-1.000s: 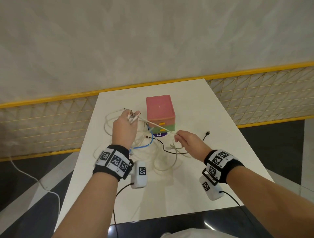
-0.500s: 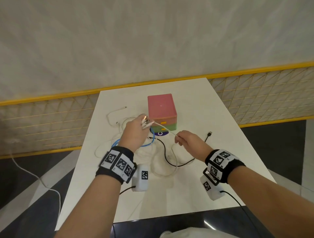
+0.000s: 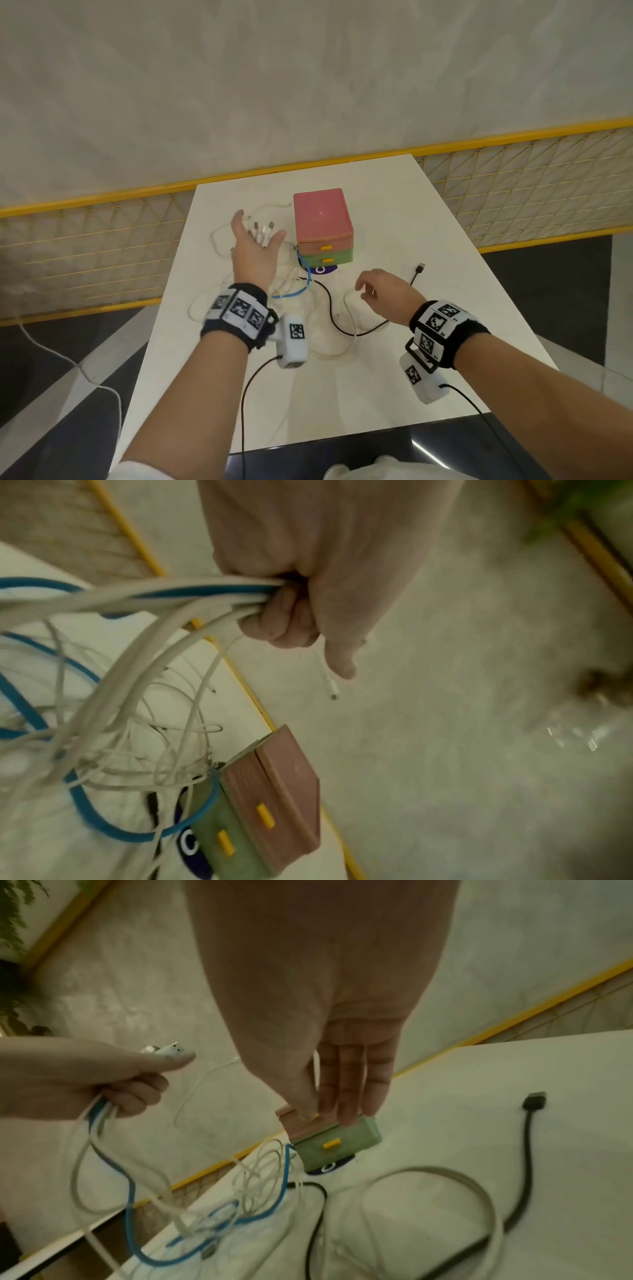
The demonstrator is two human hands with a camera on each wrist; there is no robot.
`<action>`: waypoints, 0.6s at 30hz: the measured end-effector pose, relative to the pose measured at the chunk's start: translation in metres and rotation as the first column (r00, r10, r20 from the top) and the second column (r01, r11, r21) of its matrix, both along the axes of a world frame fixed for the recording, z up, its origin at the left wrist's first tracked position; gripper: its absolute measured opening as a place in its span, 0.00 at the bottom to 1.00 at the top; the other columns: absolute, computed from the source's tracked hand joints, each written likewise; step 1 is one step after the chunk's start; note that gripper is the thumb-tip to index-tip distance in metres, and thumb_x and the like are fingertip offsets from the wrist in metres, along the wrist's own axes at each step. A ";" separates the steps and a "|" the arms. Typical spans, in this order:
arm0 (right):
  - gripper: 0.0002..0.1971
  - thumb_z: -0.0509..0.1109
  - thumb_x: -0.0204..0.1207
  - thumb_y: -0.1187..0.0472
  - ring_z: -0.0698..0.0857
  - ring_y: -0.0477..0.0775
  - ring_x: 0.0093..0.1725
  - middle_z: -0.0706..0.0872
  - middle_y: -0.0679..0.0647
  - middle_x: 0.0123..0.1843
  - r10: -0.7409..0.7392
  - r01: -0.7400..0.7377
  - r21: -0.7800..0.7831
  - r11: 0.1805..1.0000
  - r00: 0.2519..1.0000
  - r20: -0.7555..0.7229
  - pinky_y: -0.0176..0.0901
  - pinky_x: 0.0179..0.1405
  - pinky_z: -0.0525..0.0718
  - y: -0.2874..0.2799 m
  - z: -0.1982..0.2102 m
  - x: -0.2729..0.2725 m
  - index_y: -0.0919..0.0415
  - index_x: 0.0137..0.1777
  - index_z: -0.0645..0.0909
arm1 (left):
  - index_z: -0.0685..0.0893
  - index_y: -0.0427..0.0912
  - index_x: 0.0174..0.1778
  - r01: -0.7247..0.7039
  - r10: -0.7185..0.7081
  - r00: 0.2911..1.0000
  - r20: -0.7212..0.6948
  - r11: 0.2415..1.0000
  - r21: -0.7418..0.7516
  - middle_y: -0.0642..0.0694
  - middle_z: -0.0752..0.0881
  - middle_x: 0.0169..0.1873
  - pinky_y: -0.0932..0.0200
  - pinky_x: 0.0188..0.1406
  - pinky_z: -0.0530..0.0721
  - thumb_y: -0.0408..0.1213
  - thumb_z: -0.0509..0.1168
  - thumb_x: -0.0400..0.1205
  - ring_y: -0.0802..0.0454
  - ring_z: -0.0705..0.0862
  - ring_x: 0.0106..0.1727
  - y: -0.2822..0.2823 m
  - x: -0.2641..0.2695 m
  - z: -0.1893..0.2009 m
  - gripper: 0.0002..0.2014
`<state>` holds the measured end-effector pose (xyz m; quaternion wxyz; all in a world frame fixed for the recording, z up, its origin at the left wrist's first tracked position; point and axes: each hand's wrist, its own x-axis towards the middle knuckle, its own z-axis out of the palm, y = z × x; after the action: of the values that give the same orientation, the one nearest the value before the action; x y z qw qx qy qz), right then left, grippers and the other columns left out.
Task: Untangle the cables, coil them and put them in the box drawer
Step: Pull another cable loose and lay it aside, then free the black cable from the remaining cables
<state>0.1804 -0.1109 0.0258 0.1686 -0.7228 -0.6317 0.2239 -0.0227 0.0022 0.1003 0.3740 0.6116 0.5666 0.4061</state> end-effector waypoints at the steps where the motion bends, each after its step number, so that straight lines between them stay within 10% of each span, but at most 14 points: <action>1: 0.09 0.62 0.78 0.63 0.83 0.55 0.49 0.77 0.50 0.48 0.010 -0.008 -0.053 0.999 0.999 0.037 0.41 0.50 0.78 -0.001 -0.006 0.000 0.57 0.56 0.80 | 0.66 0.49 0.76 0.013 -0.013 1.000 0.011 1.000 -0.001 0.47 0.78 0.67 0.62 0.60 0.71 0.49 0.71 0.79 0.49 0.77 0.67 0.003 -0.003 0.003 0.32; 4: 0.10 0.62 0.77 0.64 0.82 0.57 0.55 0.80 0.55 0.56 0.036 -0.015 -0.208 0.978 0.995 0.094 0.42 0.52 0.77 -0.001 -0.024 -0.004 0.58 0.54 0.81 | 0.80 0.43 0.56 0.047 -0.047 0.998 -0.030 0.999 -0.004 0.53 0.83 0.47 0.59 0.52 0.73 0.55 0.65 0.81 0.48 0.81 0.56 0.003 -0.003 0.001 0.19; 7: 0.11 0.63 0.77 0.62 0.80 0.59 0.61 0.80 0.57 0.61 0.063 -0.023 -0.303 0.953 0.990 0.122 0.43 0.58 0.76 0.002 -0.038 -0.012 0.58 0.58 0.80 | 0.81 0.36 0.46 0.084 -0.083 0.996 -0.029 0.996 0.019 0.39 0.86 0.42 0.50 0.47 0.78 0.54 0.60 0.84 0.41 0.83 0.47 -0.004 0.000 -0.011 0.21; 11: 0.14 0.67 0.76 0.55 0.80 0.61 0.61 0.79 0.59 0.62 0.094 -0.029 -0.350 0.936 0.981 0.170 0.51 0.62 0.79 0.007 -0.050 -0.023 0.58 0.60 0.77 | 0.81 0.44 0.44 0.171 -0.170 0.985 0.022 0.984 -0.046 0.47 0.81 0.30 0.58 0.31 0.74 0.51 0.60 0.86 0.56 0.75 0.27 -0.023 0.002 -0.023 0.14; 18: 0.13 0.59 0.79 0.62 0.83 0.62 0.56 0.83 0.60 0.59 0.090 -0.005 -0.340 0.941 0.968 0.235 0.53 0.56 0.82 0.003 -0.066 -0.027 0.60 0.63 0.73 | 0.79 0.51 0.52 0.261 -0.247 0.957 0.151 0.962 -0.084 0.55 0.77 0.32 0.64 0.22 0.71 0.43 0.61 0.87 0.55 0.70 0.23 -0.037 -0.005 -0.037 0.03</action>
<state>0.1536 -0.1079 -0.0397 -0.0428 -0.7476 -0.6176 0.2406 -0.0278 -0.0344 0.0632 0.4927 0.6296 0.4762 0.3663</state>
